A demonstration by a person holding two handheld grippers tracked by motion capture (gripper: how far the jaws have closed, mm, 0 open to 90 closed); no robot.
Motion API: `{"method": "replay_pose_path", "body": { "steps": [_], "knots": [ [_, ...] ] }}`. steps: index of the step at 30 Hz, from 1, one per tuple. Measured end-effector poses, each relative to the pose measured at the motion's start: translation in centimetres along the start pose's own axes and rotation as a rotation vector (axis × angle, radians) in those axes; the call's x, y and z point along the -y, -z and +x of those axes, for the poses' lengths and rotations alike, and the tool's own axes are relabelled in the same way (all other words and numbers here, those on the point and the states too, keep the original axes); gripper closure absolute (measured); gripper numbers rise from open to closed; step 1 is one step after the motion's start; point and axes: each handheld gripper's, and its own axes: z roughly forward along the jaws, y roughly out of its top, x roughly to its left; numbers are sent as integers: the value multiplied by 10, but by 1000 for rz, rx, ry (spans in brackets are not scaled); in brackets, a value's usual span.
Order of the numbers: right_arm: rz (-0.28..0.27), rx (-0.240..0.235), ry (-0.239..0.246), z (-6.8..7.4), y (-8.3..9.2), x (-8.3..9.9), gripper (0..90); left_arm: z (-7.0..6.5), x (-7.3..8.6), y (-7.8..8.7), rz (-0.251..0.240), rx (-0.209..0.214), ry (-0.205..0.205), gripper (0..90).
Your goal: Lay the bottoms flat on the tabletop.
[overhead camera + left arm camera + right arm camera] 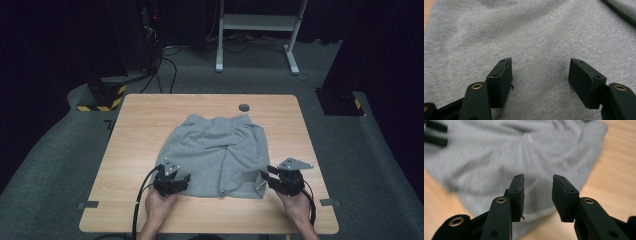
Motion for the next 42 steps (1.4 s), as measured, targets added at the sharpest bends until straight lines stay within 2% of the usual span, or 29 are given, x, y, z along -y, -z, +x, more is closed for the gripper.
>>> {"method": "replay_pose_path", "body": {
  "steps": [1, 5, 9, 11, 15, 19, 21, 26, 28, 30, 31, 36, 38, 40, 42],
  "knots": [
    [3, 11, 18, 5, 4, 9, 626, 0, 0, 0, 0, 0, 0, 362],
    [30, 29, 27, 19, 5, 29, 613, 0, 0, 0, 0, 0, 0, 362],
    [41, 1, -2, 18, -9, 30, 585, 0, 0, 0, 0, 0, 0, 361],
    [53, -5, -5, 19, -18, 27, 599, 0, 0, 0, 0, 0, 0, 361],
    [125, -47, 12, 15, -33, 27, 758, 0, 0, 0, 0, 0, -1, 360],
    [134, -64, 14, 8, -28, 29, 887, 0, 0, 0, 0, 1, -1, 358],
    [147, -47, 17, 7, -25, 33, 899, 0, 0, 0, 0, 2, -1, 357],
    [116, -35, -24, -3, -13, 42, 897, 0, 0, 0, 0, 1, -2, 357],
    [87, -35, -53, -5, -6, 42, 853, 0, 0, 0, 0, 1, -3, 357],
    [66, -47, -53, -3, -3, 39, 806, 0, 0, 0, 1, 1, -3, 357],
    [58, -50, -34, 0, -3, 37, 777, 0, 0, 0, 0, 1, -3, 357],
    [54, -80, -33, 11, -20, 29, 632, 0, 0, 0, 0, 1, -2, 357],
    [59, -76, -41, 14, -28, 27, 585, 0, 0, 0, 0, 1, -2, 357],
    [83, -71, -48, 15, -35, 25, 584, 0, 0, 0, 0, 1, -2, 357],
    [113, -53, -20, 18, -39, 26, 633, 0, 0, 0, 0, 1, -2, 357]
  ]
}}
